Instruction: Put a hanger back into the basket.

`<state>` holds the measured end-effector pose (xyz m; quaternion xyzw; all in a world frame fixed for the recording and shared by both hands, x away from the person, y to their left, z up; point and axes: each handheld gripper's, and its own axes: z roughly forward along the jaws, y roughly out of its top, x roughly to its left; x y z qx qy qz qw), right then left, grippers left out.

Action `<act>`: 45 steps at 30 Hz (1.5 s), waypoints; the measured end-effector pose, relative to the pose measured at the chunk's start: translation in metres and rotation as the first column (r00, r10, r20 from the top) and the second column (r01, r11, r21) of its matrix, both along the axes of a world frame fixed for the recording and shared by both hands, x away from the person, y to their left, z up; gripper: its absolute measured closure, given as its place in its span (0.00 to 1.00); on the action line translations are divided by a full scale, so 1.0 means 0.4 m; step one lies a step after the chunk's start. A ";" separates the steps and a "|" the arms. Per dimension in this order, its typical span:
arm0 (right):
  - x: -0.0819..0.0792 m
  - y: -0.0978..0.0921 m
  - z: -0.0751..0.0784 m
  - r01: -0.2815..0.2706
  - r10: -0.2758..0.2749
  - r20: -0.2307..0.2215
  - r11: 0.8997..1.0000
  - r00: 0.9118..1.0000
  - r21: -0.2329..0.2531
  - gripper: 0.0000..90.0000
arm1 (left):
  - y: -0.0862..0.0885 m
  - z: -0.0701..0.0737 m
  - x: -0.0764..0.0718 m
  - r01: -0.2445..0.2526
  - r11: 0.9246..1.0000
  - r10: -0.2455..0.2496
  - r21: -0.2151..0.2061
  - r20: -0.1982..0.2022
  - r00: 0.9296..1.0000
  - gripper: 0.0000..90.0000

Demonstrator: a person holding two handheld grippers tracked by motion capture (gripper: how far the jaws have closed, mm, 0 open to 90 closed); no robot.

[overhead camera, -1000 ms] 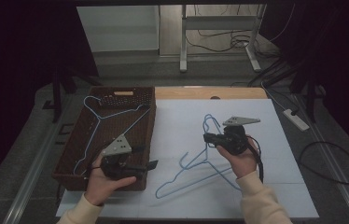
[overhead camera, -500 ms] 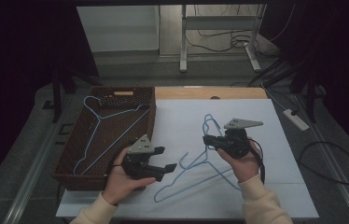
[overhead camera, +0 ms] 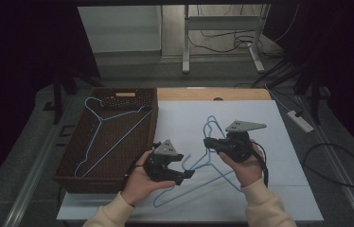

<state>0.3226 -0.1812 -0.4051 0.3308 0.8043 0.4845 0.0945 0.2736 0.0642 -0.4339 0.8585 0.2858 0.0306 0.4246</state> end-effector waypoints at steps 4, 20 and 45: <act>-0.005 0.009 0.004 -0.011 0.011 0.006 1.000 1.000 0.000 0.96 | -0.022 -0.012 0.009 0.022 1.000 -0.022 0.017 -0.030 0.999 0.44; -0.017 0.018 0.016 -0.041 0.040 0.017 0.999 0.999 0.018 0.96 | -0.037 -0.035 0.017 0.026 0.996 -0.022 0.080 -0.051 0.998 0.94; -0.066 -0.056 0.069 -0.012 -0.014 0.209 0.992 0.978 0.122 0.40 | 0.071 0.063 0.014 -0.093 0.990 0.094 -0.106 0.006 0.996 0.95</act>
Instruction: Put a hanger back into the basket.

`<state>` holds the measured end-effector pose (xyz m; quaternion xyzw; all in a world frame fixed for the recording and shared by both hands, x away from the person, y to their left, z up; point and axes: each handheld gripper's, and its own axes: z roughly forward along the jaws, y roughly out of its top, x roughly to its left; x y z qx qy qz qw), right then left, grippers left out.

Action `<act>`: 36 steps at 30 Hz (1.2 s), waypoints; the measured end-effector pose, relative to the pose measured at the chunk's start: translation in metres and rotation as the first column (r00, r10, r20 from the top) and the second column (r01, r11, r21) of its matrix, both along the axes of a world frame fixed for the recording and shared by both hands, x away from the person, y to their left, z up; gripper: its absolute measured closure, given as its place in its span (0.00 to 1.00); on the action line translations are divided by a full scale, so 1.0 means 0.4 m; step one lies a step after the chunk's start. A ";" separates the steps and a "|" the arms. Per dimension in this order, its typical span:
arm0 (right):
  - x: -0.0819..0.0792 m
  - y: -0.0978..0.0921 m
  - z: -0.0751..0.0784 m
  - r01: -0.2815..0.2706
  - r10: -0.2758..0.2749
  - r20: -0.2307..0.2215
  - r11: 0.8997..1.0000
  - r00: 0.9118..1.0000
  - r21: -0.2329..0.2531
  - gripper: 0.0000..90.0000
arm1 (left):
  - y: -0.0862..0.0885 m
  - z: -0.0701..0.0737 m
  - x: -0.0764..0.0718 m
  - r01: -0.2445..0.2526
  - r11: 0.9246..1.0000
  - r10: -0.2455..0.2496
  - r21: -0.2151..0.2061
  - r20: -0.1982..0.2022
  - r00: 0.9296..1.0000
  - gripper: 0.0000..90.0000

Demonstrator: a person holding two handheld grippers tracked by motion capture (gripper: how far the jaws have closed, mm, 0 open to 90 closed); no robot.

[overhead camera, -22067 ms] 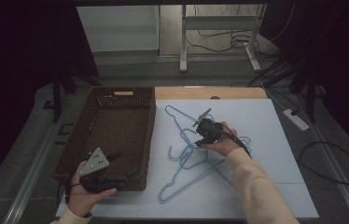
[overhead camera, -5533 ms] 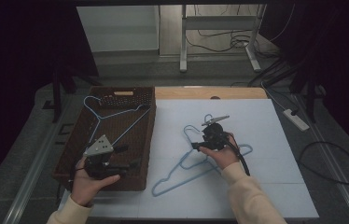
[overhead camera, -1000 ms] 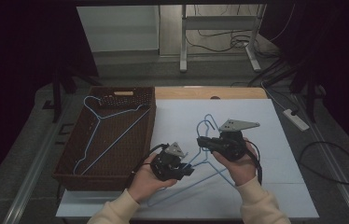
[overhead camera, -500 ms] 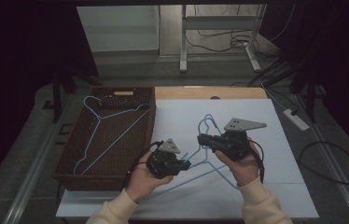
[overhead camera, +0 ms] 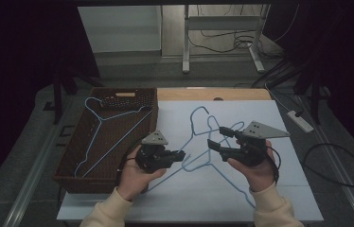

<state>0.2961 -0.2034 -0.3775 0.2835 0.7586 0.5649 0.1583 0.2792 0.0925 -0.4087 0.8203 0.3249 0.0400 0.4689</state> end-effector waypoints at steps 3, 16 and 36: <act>-0.003 -0.012 -0.005 0.008 -0.008 -0.002 1.000 1.000 -0.002 0.39 | 0.023 0.011 0.002 -0.018 1.000 0.018 -0.020 0.008 1.000 0.95; 0.008 -0.079 -0.090 0.073 -0.078 -0.074 0.994 0.994 -0.078 0.39 | 0.123 0.049 0.007 -0.079 0.991 0.083 -0.111 0.032 0.996 0.95; 0.007 -0.121 -0.183 0.093 -0.113 -0.136 0.985 0.984 -0.143 0.38 | 0.257 0.094 -0.002 -0.201 0.967 0.218 -0.158 0.096 0.971 0.95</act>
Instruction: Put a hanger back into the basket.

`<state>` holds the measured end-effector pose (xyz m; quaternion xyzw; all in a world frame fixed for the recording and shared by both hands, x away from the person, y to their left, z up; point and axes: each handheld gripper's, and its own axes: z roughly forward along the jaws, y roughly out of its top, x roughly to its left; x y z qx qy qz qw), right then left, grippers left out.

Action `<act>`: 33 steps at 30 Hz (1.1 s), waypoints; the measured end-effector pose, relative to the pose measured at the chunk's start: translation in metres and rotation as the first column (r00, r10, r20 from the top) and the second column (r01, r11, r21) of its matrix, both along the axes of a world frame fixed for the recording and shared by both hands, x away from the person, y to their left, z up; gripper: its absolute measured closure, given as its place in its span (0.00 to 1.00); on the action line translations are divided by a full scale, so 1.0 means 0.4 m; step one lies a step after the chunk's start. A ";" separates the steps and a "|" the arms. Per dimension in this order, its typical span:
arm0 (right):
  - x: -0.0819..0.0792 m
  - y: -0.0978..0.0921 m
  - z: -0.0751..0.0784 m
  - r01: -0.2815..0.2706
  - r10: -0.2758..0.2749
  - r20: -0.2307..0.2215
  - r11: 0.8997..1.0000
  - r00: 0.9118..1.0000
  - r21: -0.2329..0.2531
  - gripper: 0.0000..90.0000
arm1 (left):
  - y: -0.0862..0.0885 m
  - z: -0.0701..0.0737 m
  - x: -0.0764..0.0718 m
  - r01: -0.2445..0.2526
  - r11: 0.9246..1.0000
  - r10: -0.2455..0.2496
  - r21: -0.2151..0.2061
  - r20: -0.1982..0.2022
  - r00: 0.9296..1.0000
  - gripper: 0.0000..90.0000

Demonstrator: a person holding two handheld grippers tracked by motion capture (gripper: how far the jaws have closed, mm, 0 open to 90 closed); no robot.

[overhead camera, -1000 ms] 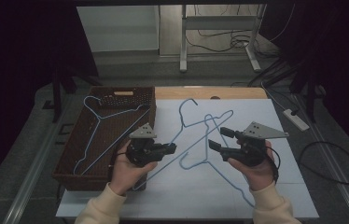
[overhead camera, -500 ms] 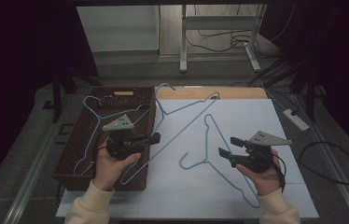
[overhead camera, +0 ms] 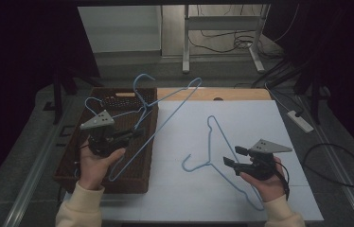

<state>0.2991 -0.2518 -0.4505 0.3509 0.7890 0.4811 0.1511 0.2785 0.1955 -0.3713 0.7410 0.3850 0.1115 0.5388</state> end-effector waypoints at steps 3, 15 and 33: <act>0.001 -0.003 -0.006 0.002 -0.002 -0.008 1.000 1.000 -0.005 0.38 | 0.017 0.000 0.002 -0.026 1.000 0.026 0.013 0.009 1.000 0.95; 0.002 -0.019 -0.019 0.018 -0.019 -0.019 1.000 1.000 -0.012 0.38 | 0.082 -0.003 0.012 -0.106 0.994 0.105 0.026 0.036 0.994 0.95; 0.000 -0.029 -0.027 0.028 -0.028 -0.027 0.999 0.999 -0.017 0.38 | 0.168 -0.040 0.045 -0.169 0.981 0.169 0.098 0.004 0.986 0.95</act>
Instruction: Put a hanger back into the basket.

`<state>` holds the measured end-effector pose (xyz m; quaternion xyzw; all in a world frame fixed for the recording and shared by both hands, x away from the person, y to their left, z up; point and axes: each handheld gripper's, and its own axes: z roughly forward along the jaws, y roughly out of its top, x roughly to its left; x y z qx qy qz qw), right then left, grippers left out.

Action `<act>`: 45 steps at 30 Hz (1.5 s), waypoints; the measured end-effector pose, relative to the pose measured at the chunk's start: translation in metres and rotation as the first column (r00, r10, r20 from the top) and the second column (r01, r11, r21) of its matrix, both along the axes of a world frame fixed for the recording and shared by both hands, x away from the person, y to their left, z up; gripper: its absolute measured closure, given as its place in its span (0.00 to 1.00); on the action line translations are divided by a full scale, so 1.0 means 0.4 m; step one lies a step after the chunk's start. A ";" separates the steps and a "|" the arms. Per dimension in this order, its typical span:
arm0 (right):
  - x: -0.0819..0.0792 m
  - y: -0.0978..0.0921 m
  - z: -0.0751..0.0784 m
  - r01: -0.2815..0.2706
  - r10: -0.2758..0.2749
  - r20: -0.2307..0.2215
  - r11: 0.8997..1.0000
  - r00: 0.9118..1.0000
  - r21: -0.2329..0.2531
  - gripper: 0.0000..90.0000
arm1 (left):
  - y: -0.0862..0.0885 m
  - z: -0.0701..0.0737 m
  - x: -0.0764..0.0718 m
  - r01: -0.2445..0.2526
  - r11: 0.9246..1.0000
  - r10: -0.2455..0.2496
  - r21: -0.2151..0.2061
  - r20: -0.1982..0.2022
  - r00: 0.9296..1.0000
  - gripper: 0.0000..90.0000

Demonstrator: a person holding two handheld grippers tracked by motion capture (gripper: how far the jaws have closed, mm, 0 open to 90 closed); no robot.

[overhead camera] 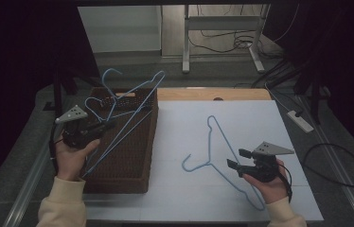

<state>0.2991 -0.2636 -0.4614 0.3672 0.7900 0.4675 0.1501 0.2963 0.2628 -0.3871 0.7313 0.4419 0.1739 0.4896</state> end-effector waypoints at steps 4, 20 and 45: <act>0.000 0.002 -0.004 -0.005 0.005 -0.003 1.000 1.000 -0.006 0.38 | 0.016 -0.009 0.006 -0.010 0.999 0.010 0.034 -0.017 1.000 0.95; 0.000 0.008 -0.010 -0.012 0.012 -0.010 1.000 1.000 -0.015 0.37 | 0.088 -0.058 0.029 -0.017 0.997 0.025 0.077 -0.101 0.995 0.95; 0.000 0.011 -0.014 -0.015 0.014 -0.018 0.999 1.000 -0.029 0.37 | 0.086 -0.168 0.107 0.003 0.982 0.055 0.187 -0.300 0.952 0.95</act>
